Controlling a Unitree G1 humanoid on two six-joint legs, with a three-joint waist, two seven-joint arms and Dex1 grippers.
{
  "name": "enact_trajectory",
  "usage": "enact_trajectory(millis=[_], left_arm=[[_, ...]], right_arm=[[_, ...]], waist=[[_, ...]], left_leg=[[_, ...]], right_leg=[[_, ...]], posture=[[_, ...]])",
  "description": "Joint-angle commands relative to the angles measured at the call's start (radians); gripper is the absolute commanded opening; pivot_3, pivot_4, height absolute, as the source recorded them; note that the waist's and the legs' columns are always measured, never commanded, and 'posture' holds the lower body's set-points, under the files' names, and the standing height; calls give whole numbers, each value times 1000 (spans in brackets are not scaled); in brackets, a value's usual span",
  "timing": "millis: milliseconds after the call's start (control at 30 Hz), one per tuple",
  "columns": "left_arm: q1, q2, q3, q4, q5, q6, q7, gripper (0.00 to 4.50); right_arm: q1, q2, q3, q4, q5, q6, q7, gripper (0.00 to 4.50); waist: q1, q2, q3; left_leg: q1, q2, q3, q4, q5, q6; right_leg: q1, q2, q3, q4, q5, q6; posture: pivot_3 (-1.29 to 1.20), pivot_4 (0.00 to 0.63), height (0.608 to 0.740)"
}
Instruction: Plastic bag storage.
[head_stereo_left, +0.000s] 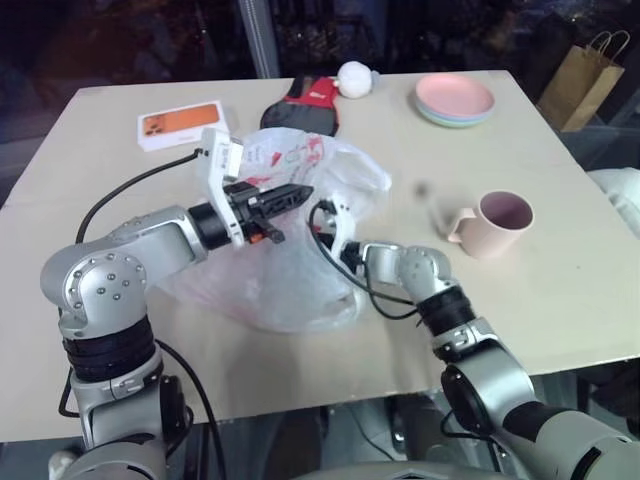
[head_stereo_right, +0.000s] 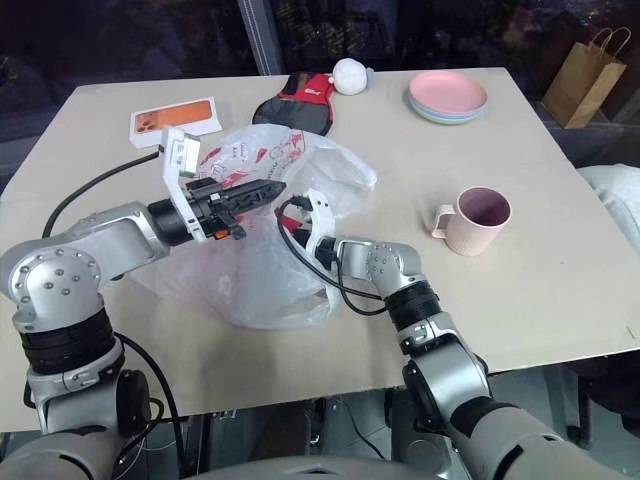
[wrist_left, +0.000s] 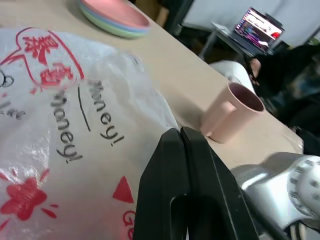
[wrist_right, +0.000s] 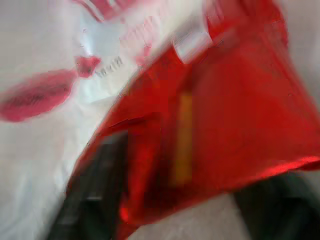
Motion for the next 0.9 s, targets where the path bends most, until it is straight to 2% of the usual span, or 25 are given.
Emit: enact_trajectory(millis=[33,67,133,200,233,333,433,467,500,533,633,733,833,900], left_arm=[[-7,-5,30,8,-6,-55,21,0],[-7,-5,24,14,-4,-63,18,0],[-5,-3,10,29,8,-83,9,0],[-8,-4,-13,45,24,-107,-2,0],[-11,-6,-21,52,29,-117,-4,0],[-22,-7,-46,76,46,-147,-14,0],[-32,-6,-68,100,67,-172,-28,0],[-33,-4,-71,107,71,-178,-32,0],[-37,-3,-77,117,77,-185,-37,0],[-42,-3,-85,129,85,-193,-44,0],[-55,-1,-113,157,107,-212,-68,0],[-66,-3,-132,171,119,-224,-85,0],[-77,-5,-144,182,127,-233,-92,0],[-81,-6,-145,183,129,-234,-93,0]], right_arm=[[58,-87,-23,-243,-71,-60,6,3260],[74,-113,-27,-287,-86,-66,5,3260],[105,-140,-82,-363,-51,-23,-21,3699],[139,-185,-81,-464,-124,-43,-71,4418],[155,-201,-77,-509,-161,-51,-105,4476],[208,-250,-76,-654,-227,-35,-171,4476],[286,-279,-104,-831,-233,61,-253,4476],[307,-291,-102,-874,-235,91,-265,4476],[345,-285,-117,-929,-217,133,-289,4476],[396,-294,-124,-992,-213,171,-310,4476],[520,-299,-152,-1111,-236,242,-377,4476],[571,-307,-147,-1108,-300,241,-415,4476],[575,-269,-163,-1072,-314,230,-431,4476],[571,-264,-166,-1043,-335,211,-429,4476]], waist=[[10,0,0],[10,-1,0],[9,0,0],[8,0,0],[8,0,0],[9,0,0],[10,0,0],[10,0,-4],[8,-2,-30],[10,-2,-49],[13,-4,-80],[8,-4,-87],[6,-4,-87],[5,-4,-90]], left_leg=[[0,0,0,0,0,0],[0,-1,0,0,0,0],[0,-1,0,0,0,0],[0,0,0,0,0,0],[0,0,0,0,0,0],[0,0,1,0,0,0],[0,-1,1,0,0,0],[0,0,1,0,0,0],[0,-1,1,0,0,0],[-6,-1,1,0,4,-7],[-6,-1,1,-3,5,-9],[4,-2,4,-2,2,-4],[11,-1,3,0,5,-7],[25,-1,2,0,5,-7]], right_leg=[[0,0,0,0,0,0],[0,-1,0,0,0,0],[0,-1,0,0,0,0],[0,0,0,0,0,0],[0,0,0,0,0,0],[0,0,0,0,0,0],[0,0,1,0,0,0],[0,0,1,0,0,0],[0,0,1,0,0,0],[-6,0,1,1,0,0],[-6,-1,1,-2,0,0],[4,-1,3,-3,-1,0],[10,1,5,-3,-2,2],[22,2,5,-3,-1,2]], posture=[[0,150,740],[0,150,740],[0,150,740],[0,150,740],[0,150,740],[0,150,740],[0,150,740],[0,0,740],[0,0,740],[0,0,740],[0,0,740],[0,0,740],[0,0,740],[0,0,740]])
